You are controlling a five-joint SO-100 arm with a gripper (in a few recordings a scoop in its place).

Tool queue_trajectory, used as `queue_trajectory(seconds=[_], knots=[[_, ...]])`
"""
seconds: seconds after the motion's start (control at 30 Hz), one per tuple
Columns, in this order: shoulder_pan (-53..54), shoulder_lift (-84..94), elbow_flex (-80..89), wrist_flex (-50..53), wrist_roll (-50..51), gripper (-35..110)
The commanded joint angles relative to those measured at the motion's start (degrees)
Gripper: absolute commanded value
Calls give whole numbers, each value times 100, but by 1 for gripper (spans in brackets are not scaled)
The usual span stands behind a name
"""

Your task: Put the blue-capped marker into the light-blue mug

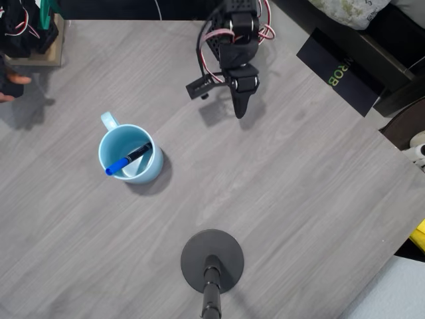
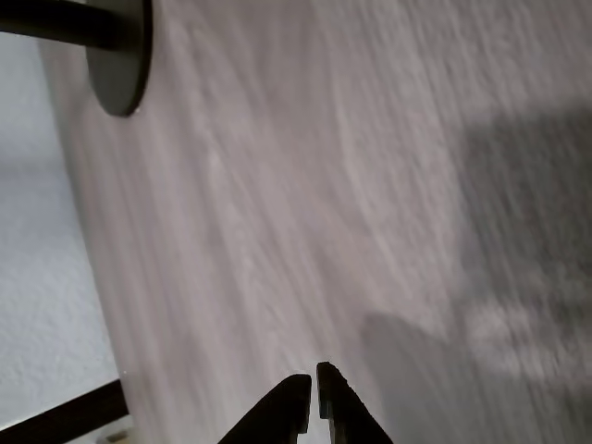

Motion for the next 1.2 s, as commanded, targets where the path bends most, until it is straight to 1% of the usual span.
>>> queue_trajectory(seconds=[0.0, 0.17, 0.43, 0.57, 1.17], knots=[[-18, 158, 281, -62, 237, 0], [0, 167, 396, 70, 369, 0], [-35, 167, 396, 1020, 413, 0], [-26, 167, 396, 1318, 413, 0], [-35, 167, 396, 1327, 422, 0]])
